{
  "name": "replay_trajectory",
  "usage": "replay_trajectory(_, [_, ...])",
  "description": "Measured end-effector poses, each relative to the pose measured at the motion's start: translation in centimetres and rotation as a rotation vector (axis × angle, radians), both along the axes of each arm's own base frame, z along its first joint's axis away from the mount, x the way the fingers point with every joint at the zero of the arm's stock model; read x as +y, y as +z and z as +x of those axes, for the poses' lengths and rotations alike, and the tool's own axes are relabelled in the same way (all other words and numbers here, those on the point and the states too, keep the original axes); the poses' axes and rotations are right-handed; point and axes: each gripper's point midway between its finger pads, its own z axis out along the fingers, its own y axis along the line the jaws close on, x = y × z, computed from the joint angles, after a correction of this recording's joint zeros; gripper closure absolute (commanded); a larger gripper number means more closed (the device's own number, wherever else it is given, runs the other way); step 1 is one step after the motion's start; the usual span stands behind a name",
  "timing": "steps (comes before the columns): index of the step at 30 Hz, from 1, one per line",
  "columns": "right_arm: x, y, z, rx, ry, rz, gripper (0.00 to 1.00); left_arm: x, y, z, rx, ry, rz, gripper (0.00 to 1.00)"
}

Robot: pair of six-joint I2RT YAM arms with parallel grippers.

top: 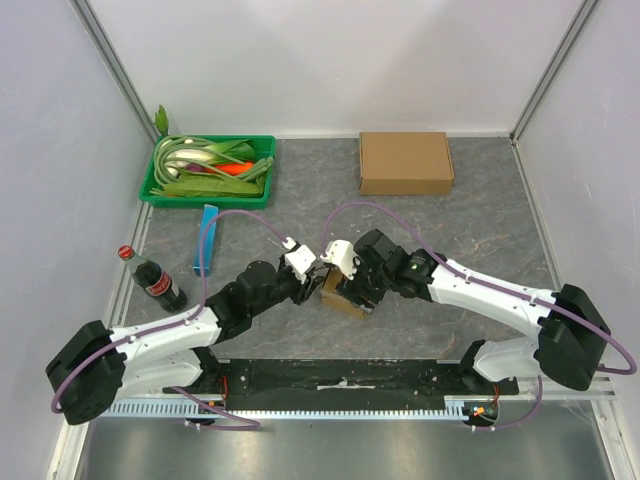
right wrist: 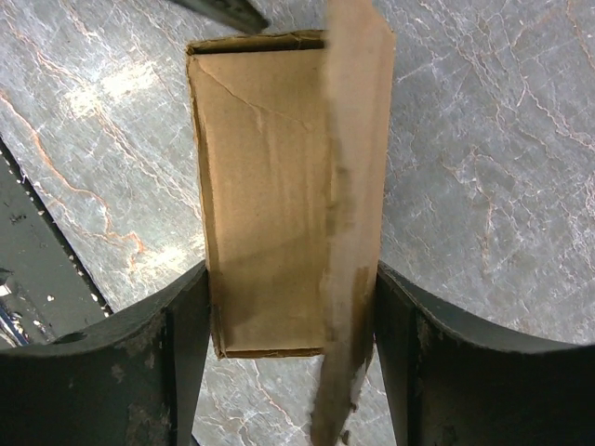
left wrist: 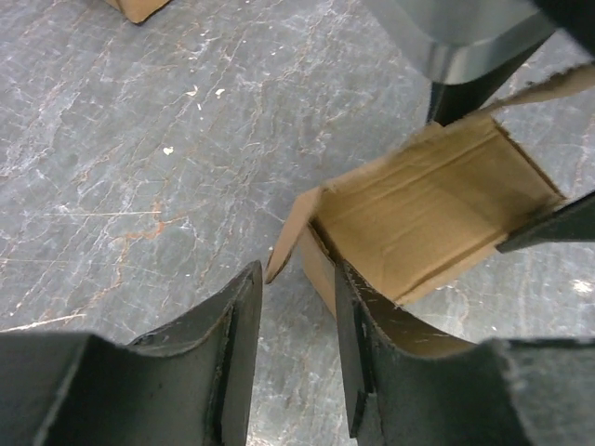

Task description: Fold the paper box

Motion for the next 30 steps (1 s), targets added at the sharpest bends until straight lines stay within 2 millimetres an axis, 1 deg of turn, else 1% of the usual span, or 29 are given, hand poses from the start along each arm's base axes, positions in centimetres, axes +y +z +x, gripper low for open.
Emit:
replay_trajectory(3, [0.0,-0.1,-0.1,0.003,0.002,0.001,0.29,0.0,-0.6,0.6,-0.014,0.021,0.017,0.58])
replay_trajectory(5, [0.0,-0.1,-0.1,0.003,0.002,0.001,0.29,0.4,-0.7,1.0,-0.025,0.044,0.030,0.57])
replay_trajectory(7, [0.0,-0.1,-0.1,0.003,0.002,0.001,0.29,0.8,-0.3,1.3,-0.043,0.067,0.034,0.53])
replay_trajectory(10, [0.0,-0.1,-0.1,0.003,0.002,0.001,0.30,1.2,0.3,1.6,-0.073,0.085,0.036,0.53])
replay_trajectory(13, [0.0,-0.1,-0.1,0.003,0.003,0.001,0.30,1.1,0.3,1.6,-0.084,0.070,0.046,0.57])
replay_trajectory(15, [0.0,-0.1,-0.1,0.003,0.003,0.002,0.30,0.8,0.2,1.3,-0.082,0.041,0.049,0.61])
replay_trajectory(17, [0.0,-0.1,-0.1,0.003,0.003,0.002,0.30,0.4,-0.2,0.8,-0.071,0.005,0.055,0.62])
replay_trajectory(21, [0.0,-0.1,0.0,0.009,-0.009,0.004,0.32,-0.2,-0.7,0.6,-0.056,-0.031,0.064,0.69])
replay_trajectory(22, [-0.1,-0.1,0.0,0.010,-0.012,0.005,0.32,-0.3,-0.6,0.6,-0.054,-0.037,0.062,0.69])
replay_trajectory(26, [-0.1,-0.1,0.1,0.016,-0.030,0.011,0.33,-0.6,-0.6,1.0,-0.048,-0.044,0.062,0.69])
replay_trajectory(29, [-0.1,-0.1,0.2,0.018,-0.037,0.013,0.34,-0.6,-0.5,1.2,-0.042,-0.052,0.057,0.65])
replay_trajectory(30, [-0.1,-0.1,0.2,0.018,-0.038,0.014,0.34,-0.6,-0.5,1.2,-0.038,-0.058,0.054,0.62])
